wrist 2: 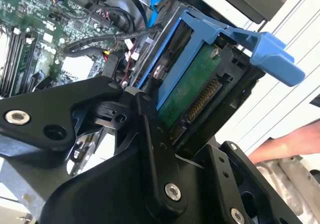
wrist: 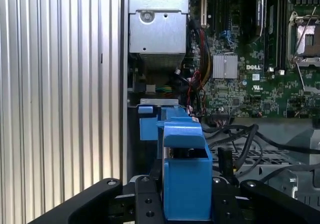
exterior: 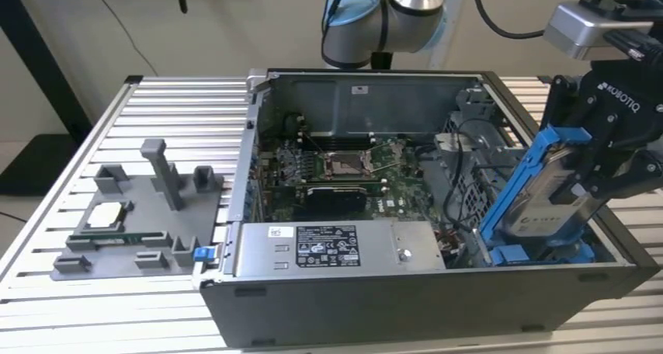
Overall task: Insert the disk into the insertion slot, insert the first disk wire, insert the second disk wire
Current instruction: 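Insert the disk into the insertion slot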
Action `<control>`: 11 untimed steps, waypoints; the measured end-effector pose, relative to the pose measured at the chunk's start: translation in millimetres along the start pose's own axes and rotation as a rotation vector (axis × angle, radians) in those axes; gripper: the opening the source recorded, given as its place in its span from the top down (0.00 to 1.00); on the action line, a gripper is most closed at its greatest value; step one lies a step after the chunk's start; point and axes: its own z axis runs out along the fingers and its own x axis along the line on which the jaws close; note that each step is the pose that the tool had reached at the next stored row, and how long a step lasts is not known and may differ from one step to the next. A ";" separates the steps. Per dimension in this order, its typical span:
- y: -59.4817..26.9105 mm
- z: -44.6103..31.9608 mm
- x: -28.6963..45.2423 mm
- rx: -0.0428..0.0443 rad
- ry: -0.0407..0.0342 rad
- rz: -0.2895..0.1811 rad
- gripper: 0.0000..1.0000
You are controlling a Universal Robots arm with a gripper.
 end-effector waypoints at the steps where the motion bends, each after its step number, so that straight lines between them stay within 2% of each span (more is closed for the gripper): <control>1: 0.0 1.0 0.0 0.0000 0.0001 0.000 1.00; 11: -0.8 18.4 0.0 0.0000 -0.0001 0.000 1.00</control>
